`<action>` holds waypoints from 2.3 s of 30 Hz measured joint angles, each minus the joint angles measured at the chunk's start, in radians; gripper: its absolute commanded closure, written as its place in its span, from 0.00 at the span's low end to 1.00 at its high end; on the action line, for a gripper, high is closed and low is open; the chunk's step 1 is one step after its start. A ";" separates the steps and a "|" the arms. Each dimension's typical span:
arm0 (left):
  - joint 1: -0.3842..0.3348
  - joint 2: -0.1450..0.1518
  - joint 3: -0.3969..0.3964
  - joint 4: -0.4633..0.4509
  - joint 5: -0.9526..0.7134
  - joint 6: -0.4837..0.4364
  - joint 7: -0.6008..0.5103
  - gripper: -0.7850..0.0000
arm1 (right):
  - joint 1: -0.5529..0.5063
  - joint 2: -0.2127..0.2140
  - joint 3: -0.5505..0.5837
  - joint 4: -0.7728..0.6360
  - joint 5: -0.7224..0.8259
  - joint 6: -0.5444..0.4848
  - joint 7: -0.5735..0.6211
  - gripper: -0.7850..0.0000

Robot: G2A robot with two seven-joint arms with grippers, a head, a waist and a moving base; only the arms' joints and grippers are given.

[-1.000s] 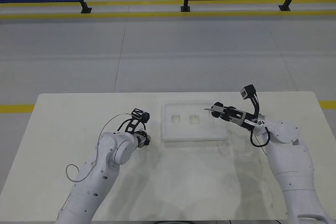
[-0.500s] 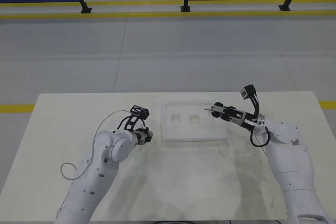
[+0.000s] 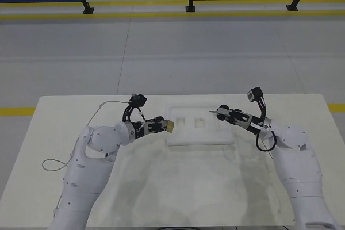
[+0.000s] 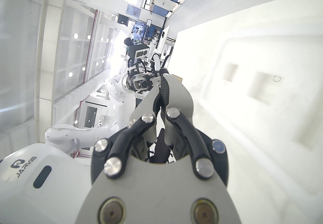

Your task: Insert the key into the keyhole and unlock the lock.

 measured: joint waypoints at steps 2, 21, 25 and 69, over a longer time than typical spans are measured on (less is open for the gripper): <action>-0.019 -0.002 0.001 0.028 -0.096 -0.015 -0.003 1.00 | -0.011 0.002 0.008 -0.011 0.024 0.003 -0.010 1.00; -0.246 -0.023 0.141 0.289 -0.492 -0.140 -0.112 1.00 | -0.208 0.027 0.119 -0.209 0.217 0.036 -0.082 1.00; -0.286 -0.024 0.168 0.342 -0.519 -0.164 -0.133 1.00 | -0.277 0.030 0.133 -0.280 0.218 0.050 -0.111 1.00; -0.521 -0.023 0.254 0.592 -0.692 -0.185 -0.345 1.00 | -0.425 0.040 0.094 -0.397 0.233 0.067 -0.194 1.00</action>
